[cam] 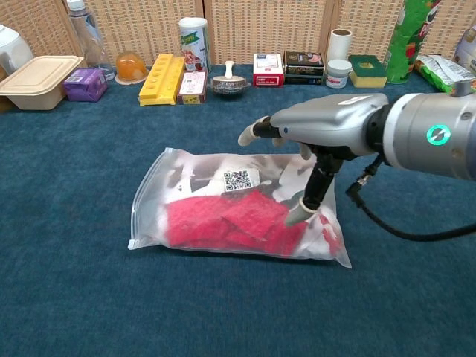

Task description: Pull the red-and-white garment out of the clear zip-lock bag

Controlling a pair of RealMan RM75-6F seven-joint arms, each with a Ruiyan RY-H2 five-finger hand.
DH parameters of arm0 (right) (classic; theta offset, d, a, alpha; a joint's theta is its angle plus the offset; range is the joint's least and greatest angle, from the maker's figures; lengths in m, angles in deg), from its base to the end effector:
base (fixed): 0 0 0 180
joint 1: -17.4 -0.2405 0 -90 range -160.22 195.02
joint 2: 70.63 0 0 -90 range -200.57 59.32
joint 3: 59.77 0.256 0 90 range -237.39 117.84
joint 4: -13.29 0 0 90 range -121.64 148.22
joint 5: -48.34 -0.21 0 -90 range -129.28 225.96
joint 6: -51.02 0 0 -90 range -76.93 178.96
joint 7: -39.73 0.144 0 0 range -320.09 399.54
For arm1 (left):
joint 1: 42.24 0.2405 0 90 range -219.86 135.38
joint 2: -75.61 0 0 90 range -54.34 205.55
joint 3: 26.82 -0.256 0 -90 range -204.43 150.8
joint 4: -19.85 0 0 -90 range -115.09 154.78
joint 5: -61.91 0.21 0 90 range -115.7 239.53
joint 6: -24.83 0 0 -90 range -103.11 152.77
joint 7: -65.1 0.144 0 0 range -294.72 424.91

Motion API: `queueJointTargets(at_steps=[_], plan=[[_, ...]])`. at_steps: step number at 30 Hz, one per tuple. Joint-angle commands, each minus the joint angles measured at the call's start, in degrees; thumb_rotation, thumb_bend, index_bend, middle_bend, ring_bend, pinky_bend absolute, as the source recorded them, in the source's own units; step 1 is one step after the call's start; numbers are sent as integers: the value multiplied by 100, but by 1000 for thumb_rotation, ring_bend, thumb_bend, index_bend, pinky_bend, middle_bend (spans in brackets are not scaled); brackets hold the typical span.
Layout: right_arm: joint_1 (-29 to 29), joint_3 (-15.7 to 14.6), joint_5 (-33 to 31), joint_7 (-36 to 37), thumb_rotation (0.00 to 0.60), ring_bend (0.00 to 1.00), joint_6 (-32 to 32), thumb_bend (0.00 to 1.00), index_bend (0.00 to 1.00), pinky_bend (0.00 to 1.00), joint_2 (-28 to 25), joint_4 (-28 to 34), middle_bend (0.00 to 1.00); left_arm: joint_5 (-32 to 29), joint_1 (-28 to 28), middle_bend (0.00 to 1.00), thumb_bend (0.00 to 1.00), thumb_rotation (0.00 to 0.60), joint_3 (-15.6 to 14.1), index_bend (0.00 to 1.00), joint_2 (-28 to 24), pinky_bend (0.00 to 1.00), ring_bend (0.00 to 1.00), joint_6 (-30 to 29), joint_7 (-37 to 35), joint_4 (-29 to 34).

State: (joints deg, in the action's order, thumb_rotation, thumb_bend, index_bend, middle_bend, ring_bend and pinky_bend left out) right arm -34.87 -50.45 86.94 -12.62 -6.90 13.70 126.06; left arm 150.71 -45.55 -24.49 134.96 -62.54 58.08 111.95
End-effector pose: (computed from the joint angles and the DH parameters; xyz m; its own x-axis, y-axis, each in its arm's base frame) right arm -0.0612 -0.2815 -0.0198 0.6229 -0.3682 0.6902 -0.7501 -0.5317 0.3933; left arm -0.3140 0.1709 0.1874 0.3657 -0.0183 0.9306 0.9299 -0.0338 -0.3661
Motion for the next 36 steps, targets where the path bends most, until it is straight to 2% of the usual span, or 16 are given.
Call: queueJointTargets(at_steps=[1, 9, 18, 22, 28, 32, 36], plan=[[-286, 37, -385, -344, 468, 162, -362, 24, 0, 298, 354, -109, 29, 16, 24, 421, 220, 600, -4, 464, -10, 334, 311, -60, -111, -83], [-631, -207, -642, -975, 466, 154, -928, 25, 0, 255, 900, -578, 19, -11, 79, 421, 221, 600, -40, 464, 2, 334, 311, -108, -342, -274], [-708, -368, -152, -972, 468, 151, -956, 23, 0, 202, 918, -1317, 22, 0, 110, 421, 222, 600, -66, 463, 5, 334, 312, -152, -296, -243], [-773, -308, -241, -977, 465, 153, -772, 24, 0, 201, 598, -1104, 34, -8, 102, 421, 221, 600, -58, 464, 1, 334, 311, -150, -255, -212], [-1064, -232, -744, -1233, 470, 158, -467, 27, 0, 199, 105, -370, 50, 8, 82, 421, 220, 600, -60, 463, 9, 334, 312, -135, -246, -196], [-1375, -189, -1273, -1468, 469, 158, -428, 30, 0, 194, 123, -260, 50, -3, 104, 421, 220, 600, -68, 463, 8, 334, 311, -161, -272, -214], [-1621, -166, -1689, -1567, 469, 158, -437, 30, 0, 193, 323, -446, 48, -44, 130, 421, 220, 600, -74, 464, 3, 334, 311, -164, -326, -264]])
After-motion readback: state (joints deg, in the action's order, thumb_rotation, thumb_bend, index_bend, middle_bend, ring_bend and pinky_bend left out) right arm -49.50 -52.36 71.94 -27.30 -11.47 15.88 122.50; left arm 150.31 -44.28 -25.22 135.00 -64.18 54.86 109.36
